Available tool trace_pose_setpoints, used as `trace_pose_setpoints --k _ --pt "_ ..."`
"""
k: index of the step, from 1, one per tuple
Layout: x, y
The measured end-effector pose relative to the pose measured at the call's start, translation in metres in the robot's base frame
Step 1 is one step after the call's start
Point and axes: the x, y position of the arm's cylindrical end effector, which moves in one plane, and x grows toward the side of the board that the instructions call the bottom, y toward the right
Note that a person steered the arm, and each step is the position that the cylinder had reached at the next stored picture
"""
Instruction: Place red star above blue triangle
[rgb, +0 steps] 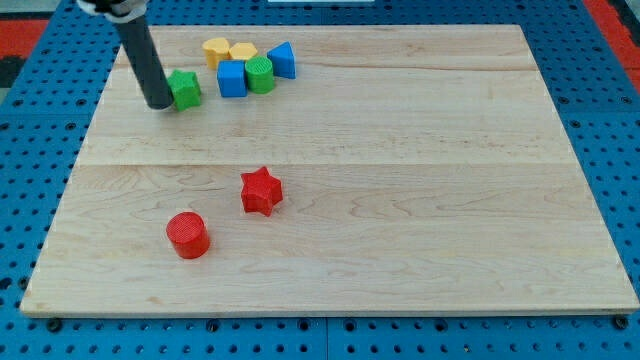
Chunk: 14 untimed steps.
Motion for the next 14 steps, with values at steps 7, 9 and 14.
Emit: trace_pose_setpoints --k 7,9,14 --pt "0.159 0.145" --pt "0.129 0.249" --pt "-0.058 0.287"
